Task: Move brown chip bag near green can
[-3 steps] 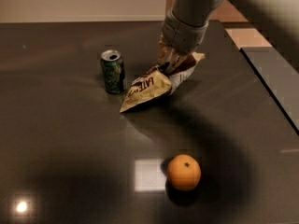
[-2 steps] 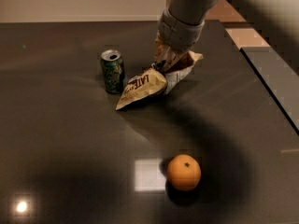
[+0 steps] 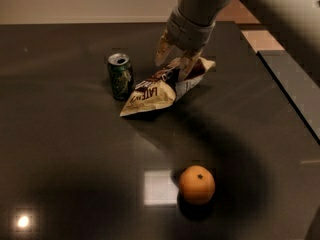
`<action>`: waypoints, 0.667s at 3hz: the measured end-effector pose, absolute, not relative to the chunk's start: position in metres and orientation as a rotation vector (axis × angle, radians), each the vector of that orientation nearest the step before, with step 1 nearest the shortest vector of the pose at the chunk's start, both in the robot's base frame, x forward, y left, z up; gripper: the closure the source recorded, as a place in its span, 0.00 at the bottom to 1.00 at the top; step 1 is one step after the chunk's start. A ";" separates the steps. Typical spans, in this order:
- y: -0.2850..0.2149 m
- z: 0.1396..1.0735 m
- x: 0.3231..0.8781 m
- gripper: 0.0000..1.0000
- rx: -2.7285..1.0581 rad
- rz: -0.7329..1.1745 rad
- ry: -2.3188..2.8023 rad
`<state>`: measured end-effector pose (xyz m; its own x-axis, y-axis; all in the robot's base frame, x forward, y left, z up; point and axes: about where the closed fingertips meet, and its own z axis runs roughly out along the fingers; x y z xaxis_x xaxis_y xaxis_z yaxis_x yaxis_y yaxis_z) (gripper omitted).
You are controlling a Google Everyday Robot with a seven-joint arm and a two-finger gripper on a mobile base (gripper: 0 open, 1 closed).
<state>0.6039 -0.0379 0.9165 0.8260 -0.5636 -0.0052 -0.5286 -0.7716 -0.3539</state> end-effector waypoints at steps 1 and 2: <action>-0.036 0.915 0.605 0.00 -2.665 -0.144 0.822; -0.036 0.915 0.605 0.00 -2.665 -0.144 0.822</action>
Offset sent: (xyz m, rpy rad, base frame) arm 0.0008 0.0015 -0.0011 0.0013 -0.0009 0.0014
